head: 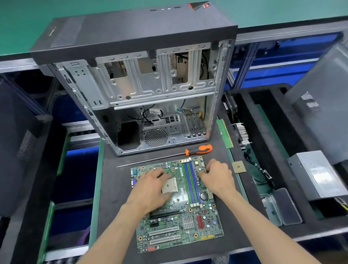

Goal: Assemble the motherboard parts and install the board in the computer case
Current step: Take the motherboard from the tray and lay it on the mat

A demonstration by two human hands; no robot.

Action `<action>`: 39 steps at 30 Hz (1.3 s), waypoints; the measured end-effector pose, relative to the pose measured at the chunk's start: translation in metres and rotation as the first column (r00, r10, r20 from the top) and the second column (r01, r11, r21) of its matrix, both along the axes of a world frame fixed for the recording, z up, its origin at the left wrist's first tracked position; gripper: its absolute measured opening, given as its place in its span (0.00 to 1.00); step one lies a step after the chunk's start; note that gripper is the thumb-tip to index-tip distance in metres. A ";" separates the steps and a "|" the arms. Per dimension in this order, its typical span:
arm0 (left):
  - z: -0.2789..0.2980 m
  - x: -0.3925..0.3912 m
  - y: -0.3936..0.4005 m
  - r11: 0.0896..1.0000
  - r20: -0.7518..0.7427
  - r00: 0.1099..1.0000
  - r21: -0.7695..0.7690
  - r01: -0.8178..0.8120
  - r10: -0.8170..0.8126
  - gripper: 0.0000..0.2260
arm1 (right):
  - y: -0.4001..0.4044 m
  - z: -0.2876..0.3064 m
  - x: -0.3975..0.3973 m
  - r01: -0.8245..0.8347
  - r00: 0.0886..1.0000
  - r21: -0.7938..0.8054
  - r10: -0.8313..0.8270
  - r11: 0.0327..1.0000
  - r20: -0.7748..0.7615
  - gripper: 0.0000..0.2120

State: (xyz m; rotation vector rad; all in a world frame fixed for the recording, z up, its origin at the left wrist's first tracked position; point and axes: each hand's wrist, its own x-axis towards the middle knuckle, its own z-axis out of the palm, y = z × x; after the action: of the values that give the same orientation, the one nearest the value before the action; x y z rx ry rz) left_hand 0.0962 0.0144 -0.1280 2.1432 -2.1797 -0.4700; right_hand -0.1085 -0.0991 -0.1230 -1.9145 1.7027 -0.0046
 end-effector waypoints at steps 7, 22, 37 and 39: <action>-0.002 -0.003 -0.004 0.999 -0.037 0.998 -0.019 -0.049 0.048 0.27 | 0.005 0.005 0.009 -0.069 0.996 -0.023 0.070 0.997 0.053 0.08; 0.001 -0.016 0.004 0.985 0.089 0.982 0.026 -0.171 0.168 0.23 | 0.004 0.011 0.024 -0.156 0.969 0.096 0.133 0.983 0.209 0.24; -0.003 -0.049 0.028 0.753 0.133 0.762 0.119 -0.647 0.634 0.31 | 0.001 0.018 0.040 -0.140 0.985 -0.147 0.153 0.979 0.078 0.24; -0.003 -0.049 0.027 0.740 0.100 0.752 0.136 -0.659 0.652 0.32 | -0.001 0.012 0.030 -0.091 0.993 -0.119 0.100 0.989 0.068 0.23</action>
State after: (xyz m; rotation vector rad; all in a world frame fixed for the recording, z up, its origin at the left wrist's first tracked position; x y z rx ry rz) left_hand 0.0469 0.0415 -0.1313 2.8178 -1.2592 -0.5473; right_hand -0.0785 -0.0999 -0.1109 -2.0531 1.5916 -0.1381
